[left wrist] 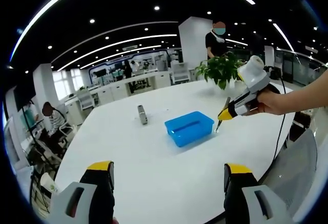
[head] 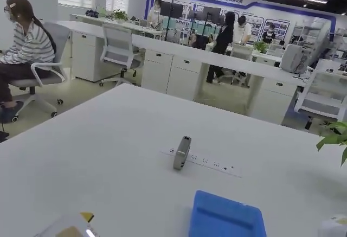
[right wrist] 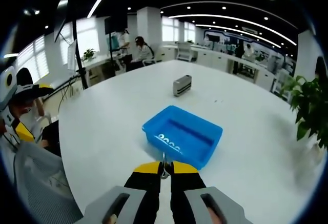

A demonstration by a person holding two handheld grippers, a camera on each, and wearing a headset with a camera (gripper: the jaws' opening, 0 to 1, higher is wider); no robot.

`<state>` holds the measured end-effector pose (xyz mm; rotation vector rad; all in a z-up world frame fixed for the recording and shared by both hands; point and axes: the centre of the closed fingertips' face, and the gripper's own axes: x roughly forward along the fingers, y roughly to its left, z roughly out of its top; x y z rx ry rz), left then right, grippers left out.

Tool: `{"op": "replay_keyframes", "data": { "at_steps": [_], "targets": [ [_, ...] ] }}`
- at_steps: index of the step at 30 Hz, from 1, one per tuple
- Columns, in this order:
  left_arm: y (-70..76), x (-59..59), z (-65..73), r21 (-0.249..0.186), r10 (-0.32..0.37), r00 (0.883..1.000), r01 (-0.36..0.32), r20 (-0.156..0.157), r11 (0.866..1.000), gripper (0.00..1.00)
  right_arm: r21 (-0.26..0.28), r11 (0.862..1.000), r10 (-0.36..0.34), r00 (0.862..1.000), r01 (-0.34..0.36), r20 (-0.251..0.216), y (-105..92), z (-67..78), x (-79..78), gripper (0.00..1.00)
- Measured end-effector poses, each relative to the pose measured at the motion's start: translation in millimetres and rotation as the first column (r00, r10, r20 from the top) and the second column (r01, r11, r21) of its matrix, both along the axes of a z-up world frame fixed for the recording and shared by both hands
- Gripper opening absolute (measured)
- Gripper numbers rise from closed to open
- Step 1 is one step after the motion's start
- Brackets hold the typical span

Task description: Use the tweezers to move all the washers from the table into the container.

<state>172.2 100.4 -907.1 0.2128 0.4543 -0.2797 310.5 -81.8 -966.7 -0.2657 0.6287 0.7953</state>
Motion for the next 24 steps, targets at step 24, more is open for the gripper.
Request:
{"op": "replay_keyframes", "data": {
  "at_steps": [24],
  "targets": [
    [2.8, 5.9, -2.5, -0.007, 0.007, 1.0, -0.007, -0.014, 1.0, 0.9, 0.021, 0.999, -0.038, 0.999, 0.037, 0.029, 13.7, 5.8, 56.6, 0.02]
  ]
}}
